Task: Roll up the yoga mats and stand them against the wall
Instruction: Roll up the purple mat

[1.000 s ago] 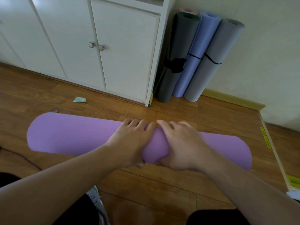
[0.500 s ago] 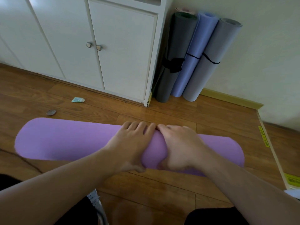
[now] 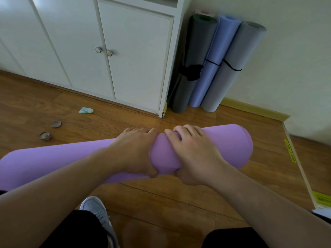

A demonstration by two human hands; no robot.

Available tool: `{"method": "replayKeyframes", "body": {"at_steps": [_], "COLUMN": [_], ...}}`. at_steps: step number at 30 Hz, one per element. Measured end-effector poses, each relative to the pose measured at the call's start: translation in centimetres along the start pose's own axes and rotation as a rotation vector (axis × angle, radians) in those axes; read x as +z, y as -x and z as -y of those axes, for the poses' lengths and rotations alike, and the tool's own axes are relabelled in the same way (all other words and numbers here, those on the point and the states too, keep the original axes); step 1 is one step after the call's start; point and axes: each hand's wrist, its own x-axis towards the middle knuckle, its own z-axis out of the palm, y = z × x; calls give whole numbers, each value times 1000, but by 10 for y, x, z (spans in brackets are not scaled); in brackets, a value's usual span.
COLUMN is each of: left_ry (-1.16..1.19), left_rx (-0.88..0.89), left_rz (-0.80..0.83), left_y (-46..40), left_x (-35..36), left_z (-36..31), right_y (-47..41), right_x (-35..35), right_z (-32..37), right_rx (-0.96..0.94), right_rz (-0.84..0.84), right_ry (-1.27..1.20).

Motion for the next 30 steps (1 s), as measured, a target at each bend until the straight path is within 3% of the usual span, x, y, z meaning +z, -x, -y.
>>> {"method": "replayKeyframes", "body": {"at_steps": [5, 11, 14, 18, 20, 22, 25, 27, 30], "left_ry": [-183, -110, 125, 448, 578, 693, 848, 912, 904], "left_rx": [51, 64, -20, -195, -214, -207, -181, -137, -67], "left_rz": [-118, -220, -248, -306, -345, -361, -346, -310, -263], "left_y": [7, -3, -13, -20, -23, -25, -26, -25, -23], "left_x": [16, 25, 8, -13, -18, -19, -15, -11, -13], "left_z": [-18, -19, -11, -8, -15, -24, -40, -50, -62], "right_y": [0, 1, 8, 18, 21, 20, 21, 30, 47], "right_x": [-4, -11, -26, -43, -49, -55, -59, -66, -73], "right_z": [-1, -2, -4, -18, -30, -40, -53, -61, -65], "right_rx": [36, 25, 54, 254, 454, 620, 604, 535, 446], "right_rz": [2, -33, -245, -726, -853, -842, -773, -735, -731], "right_ry": [-96, -98, -160, -304, -476, -904, -1553, -1682, -1610]}}
